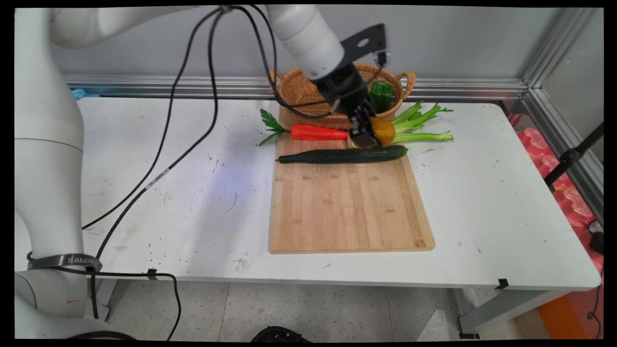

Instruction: Place the picked object in the vegetable basket

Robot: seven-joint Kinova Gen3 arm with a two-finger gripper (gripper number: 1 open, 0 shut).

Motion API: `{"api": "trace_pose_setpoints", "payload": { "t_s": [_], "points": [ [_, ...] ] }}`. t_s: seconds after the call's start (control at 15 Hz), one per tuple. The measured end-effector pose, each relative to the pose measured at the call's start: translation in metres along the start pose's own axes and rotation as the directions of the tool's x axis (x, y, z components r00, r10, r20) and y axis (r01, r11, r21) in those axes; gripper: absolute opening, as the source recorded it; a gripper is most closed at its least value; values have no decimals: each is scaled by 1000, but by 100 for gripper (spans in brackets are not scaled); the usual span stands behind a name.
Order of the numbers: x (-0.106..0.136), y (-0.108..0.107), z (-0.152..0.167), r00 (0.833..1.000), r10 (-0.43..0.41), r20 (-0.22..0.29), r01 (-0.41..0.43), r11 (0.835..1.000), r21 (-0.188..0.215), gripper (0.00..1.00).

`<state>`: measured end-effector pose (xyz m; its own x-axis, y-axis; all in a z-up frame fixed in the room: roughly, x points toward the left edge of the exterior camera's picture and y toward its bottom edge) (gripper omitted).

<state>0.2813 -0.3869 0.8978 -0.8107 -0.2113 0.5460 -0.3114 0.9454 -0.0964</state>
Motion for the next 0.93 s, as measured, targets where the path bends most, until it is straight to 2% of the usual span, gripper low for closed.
{"api": "trace_pose_setpoints", "payload": {
  "t_s": [0.4,0.67,0.93],
  "points": [
    [-37,-27,-22,997,-67,41,63,995,83,0],
    [-56,-62,-25,995,-97,38,90,983,159,0],
    [-64,-100,-20,995,-101,18,95,971,218,0]
  ]
}}
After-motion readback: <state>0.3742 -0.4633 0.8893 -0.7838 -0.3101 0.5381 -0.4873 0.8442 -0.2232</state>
